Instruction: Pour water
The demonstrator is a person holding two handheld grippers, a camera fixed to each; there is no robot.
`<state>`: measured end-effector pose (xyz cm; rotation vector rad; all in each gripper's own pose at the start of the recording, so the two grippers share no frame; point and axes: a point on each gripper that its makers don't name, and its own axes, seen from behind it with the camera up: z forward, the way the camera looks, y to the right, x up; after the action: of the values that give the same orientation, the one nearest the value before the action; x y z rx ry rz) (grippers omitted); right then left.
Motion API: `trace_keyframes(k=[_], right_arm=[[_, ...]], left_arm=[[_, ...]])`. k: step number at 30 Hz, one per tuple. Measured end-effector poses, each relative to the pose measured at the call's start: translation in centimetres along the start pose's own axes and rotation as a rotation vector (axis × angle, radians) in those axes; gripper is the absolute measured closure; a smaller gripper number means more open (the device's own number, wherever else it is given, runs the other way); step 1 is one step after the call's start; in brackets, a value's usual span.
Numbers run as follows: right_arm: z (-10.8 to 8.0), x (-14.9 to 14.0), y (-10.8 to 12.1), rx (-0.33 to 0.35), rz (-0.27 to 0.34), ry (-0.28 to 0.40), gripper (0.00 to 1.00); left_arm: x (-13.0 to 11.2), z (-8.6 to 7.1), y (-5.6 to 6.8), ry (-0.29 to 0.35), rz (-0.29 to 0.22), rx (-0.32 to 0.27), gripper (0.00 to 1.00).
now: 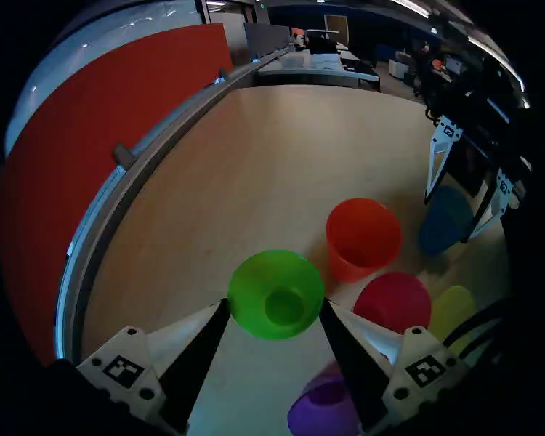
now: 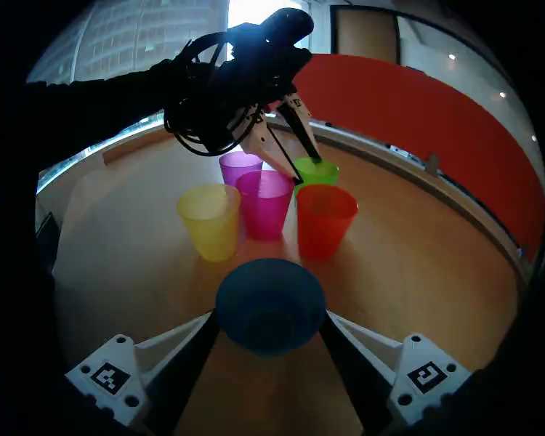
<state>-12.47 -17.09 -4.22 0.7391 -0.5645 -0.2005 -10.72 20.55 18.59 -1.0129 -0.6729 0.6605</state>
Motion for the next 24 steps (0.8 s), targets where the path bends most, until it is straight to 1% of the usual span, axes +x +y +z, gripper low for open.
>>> trace_keyframes(k=[10, 12, 14, 24], right_arm=[[0.12, 0.32, 0.14, -0.007, -0.001, 0.003, 0.01], [0.14, 0.27, 0.17, -0.01, -0.002, 0.002, 0.07], [0.08, 0.29, 0.13, -0.008, -0.003, 0.004, 0.09], [0.0, 0.33, 0.2, -0.011, -0.008, 0.011, 0.09]], left_arm=[[0.14, 0.08, -0.07, 0.002, 0.01, 0.006, 0.1], [0.15, 0.09, -0.1, 0.001, 0.012, 0.007, 0.1], [0.19, 0.1, -0.13, 0.001, 0.014, 0.009, 0.1], [0.39, 0.19, -0.15, 0.006, 0.017, 0.009, 0.1]])
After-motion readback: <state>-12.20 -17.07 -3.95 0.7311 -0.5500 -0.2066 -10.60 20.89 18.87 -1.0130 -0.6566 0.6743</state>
